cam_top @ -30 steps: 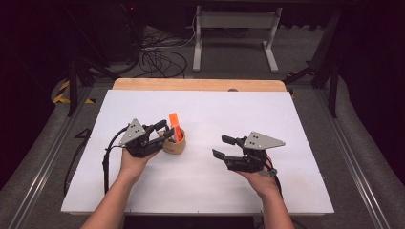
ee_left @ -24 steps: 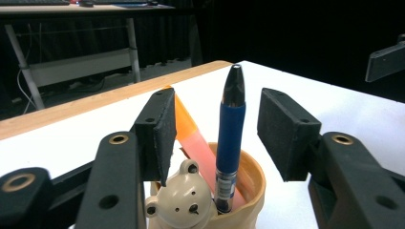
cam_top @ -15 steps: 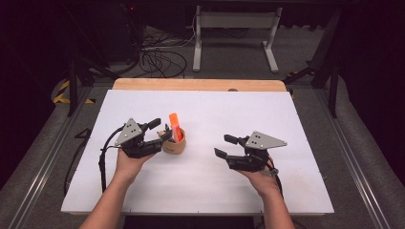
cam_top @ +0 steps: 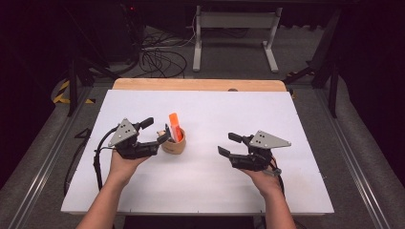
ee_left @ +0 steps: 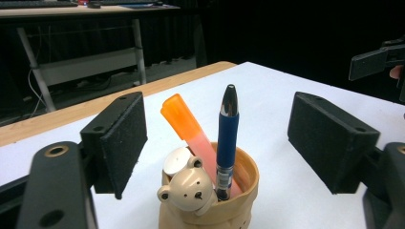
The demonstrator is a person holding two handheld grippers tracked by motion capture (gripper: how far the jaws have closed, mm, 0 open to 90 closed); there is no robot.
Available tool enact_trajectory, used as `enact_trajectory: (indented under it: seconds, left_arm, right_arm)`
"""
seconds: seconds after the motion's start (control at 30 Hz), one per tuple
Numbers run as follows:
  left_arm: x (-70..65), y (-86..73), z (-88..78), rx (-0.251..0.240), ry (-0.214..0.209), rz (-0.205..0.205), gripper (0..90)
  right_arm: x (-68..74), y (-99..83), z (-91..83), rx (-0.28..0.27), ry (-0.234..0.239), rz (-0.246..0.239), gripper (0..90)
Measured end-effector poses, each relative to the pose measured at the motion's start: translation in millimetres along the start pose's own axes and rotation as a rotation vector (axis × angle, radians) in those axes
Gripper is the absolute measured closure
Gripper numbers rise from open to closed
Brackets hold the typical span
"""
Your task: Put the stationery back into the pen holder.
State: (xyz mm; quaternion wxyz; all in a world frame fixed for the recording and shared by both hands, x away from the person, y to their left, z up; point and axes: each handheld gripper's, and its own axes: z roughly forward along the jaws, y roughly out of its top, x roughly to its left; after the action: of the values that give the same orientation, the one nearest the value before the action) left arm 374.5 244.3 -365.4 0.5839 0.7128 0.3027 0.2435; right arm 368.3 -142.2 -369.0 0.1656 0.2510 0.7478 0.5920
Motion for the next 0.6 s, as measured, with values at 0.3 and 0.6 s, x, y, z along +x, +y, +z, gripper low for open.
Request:
enact_trajectory:
  seconds: [0.3, 0.6]
  left_arm:
    - [-2.4, 1.0, -9.7, 0.021, -0.004, 0.028, 15.5]
    - [0.3, -0.8, -19.0, 0.046, -0.007, 0.051, 13.0]
  right_arm:
    - [-4.0, -1.9, -1.7, 0.007, -0.017, 0.021, 31.9]
    - [-8.7, -2.7, -6.7, -0.008, -0.046, 0.047, 26.2]
